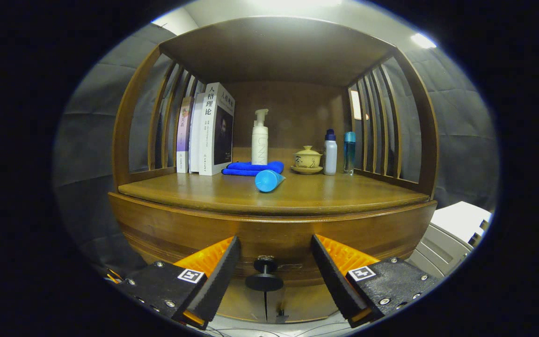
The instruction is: Pull open the drawer, take out the items inside it, and place them on the countertop above the cabinet.
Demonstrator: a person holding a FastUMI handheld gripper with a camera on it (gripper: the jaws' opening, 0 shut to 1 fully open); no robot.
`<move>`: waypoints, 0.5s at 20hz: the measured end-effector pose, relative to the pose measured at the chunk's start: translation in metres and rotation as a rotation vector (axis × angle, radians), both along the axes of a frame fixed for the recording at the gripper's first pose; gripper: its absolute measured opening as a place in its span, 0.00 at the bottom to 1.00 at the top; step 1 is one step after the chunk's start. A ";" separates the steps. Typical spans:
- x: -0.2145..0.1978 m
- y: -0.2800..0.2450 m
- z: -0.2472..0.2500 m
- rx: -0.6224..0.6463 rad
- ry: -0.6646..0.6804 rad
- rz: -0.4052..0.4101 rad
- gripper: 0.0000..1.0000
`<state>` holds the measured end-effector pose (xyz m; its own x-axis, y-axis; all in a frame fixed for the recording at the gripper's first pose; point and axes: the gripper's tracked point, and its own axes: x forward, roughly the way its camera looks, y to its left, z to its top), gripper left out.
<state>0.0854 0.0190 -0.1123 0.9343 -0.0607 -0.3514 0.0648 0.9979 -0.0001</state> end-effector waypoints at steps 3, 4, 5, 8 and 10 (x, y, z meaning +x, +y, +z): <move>0.001 0.002 0.000 -0.002 -0.014 -0.013 0.96; 0.000 0.002 0.001 -0.004 -0.021 -0.014 0.96; 0.000 0.002 0.000 -0.005 -0.022 -0.012 0.96; -0.002 0.008 0.004 0.051 0.017 0.030 0.96; -0.005 0.016 0.027 0.132 0.003 0.092 0.96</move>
